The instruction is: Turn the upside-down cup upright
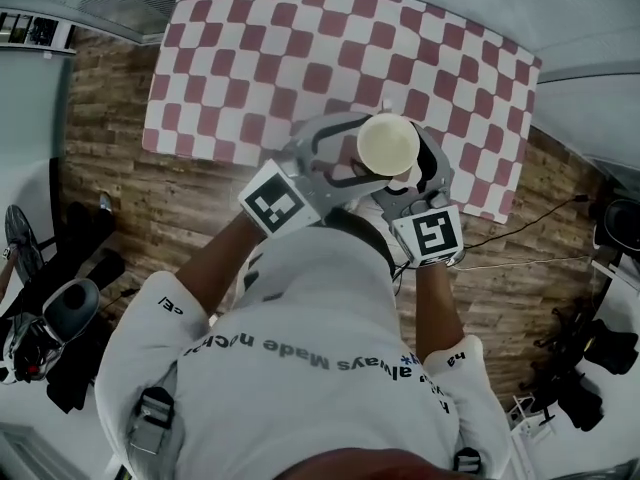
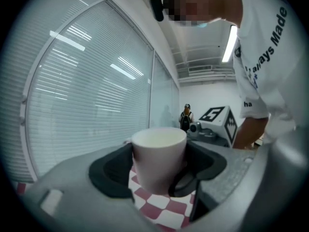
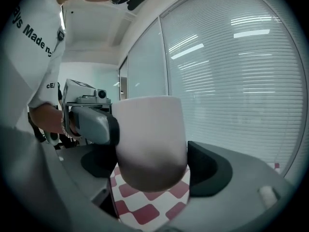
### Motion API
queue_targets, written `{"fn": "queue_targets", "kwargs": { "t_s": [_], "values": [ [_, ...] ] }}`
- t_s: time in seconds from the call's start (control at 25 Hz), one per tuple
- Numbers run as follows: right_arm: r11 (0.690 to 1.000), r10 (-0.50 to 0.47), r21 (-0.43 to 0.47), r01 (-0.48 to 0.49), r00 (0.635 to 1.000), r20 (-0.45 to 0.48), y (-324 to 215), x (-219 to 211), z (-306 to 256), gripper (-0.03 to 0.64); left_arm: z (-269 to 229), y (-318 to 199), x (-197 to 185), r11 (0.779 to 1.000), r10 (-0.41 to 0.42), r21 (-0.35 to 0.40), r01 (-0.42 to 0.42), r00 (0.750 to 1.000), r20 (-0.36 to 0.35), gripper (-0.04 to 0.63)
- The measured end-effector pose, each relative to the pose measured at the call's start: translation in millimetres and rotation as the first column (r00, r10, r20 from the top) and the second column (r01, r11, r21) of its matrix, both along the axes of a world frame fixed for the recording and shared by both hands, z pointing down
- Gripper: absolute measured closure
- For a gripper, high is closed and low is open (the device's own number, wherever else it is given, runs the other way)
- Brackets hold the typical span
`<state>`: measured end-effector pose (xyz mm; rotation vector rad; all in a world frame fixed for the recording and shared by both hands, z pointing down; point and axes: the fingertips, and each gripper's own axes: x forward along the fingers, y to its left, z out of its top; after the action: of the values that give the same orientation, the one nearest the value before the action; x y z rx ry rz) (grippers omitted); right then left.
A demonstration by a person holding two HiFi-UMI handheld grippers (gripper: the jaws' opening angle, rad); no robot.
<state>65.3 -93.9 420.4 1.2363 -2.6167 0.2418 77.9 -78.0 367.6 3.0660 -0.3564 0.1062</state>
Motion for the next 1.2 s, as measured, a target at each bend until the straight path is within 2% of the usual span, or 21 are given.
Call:
{"fn": "queue_targets", "kwargs": {
  "t_s": [0.36, 0.68, 0.88, 1.04, 1.2],
  "values": [
    [0.993, -0.023, -0.115, 0.013, 0.996, -0.092, -5, -3, 74, 0.183, 72, -7, -1, 1.0, 0.02, 0.007, -0.02, 0.996, 0.084, 0.245],
    [0.983, -0.05, -0.182, 0.025, 0.99, -0.133, -13, -9, 156, 0.187, 152, -18, -6, 0.999, 0.016, -0.039, -0.012, 0.994, 0.104, 0.245],
    [0.973, -0.069, -0.231, 0.03, 0.984, -0.162, -9, -2, 213, 0.192, 209, -16, 1, 0.998, 0.019, -0.063, -0.008, 0.983, 0.183, 0.245],
    [0.968, -0.08, -0.249, 0.031, 0.978, -0.191, -14, -1, 255, 0.192, 252, -20, 2, 0.999, 0.028, -0.041, -0.018, 0.969, 0.244, 0.247],
    [0.966, -0.089, -0.258, 0.032, 0.974, -0.209, -22, -4, 290, 0.193, 286, -28, 0, 0.999, 0.022, -0.035, -0.013, 0.963, 0.27, 0.247]
  ]
}}
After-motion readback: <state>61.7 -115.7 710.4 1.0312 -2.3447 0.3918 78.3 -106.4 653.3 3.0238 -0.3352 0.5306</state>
